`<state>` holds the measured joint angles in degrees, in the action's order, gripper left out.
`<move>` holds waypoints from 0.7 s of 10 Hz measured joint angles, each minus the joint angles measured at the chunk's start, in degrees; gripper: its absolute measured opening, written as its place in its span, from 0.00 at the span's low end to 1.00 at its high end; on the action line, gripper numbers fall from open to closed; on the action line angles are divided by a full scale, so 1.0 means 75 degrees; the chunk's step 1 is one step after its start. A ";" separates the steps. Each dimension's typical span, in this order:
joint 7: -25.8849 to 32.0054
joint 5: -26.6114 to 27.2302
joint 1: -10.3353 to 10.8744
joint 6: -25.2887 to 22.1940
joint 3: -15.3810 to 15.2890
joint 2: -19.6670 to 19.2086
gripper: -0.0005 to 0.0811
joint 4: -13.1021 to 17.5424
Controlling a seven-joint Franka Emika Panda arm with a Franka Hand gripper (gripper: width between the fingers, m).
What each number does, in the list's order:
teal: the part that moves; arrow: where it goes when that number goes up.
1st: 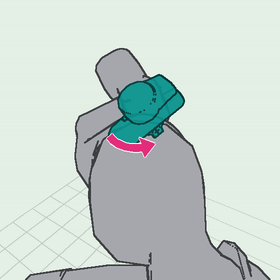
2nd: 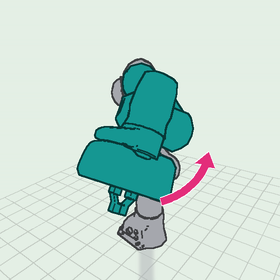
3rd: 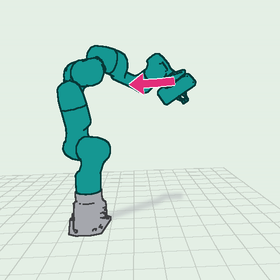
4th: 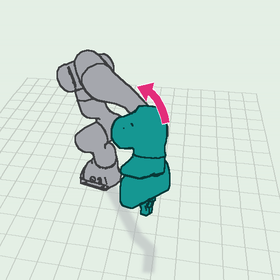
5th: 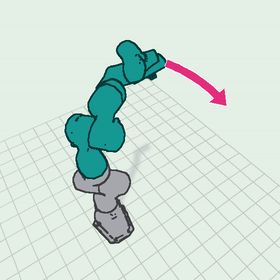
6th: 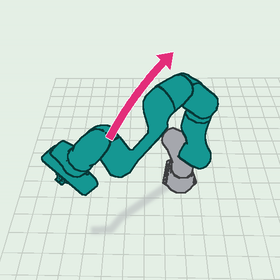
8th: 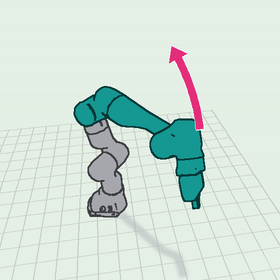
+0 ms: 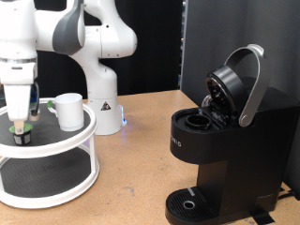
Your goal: Make a cup of coffee with the keurig machine
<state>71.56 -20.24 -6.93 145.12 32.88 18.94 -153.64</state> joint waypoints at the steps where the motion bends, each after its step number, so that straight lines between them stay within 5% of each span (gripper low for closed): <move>1: 0.0002 0.0042 0.0001 0.0008 0.0019 -0.0057 0.99 -0.0001; 7: 0.0010 0.0407 0.0033 0.0012 0.0026 -0.0267 0.99 0.0012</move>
<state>71.64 -17.18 -6.68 145.21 33.08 16.93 -153.54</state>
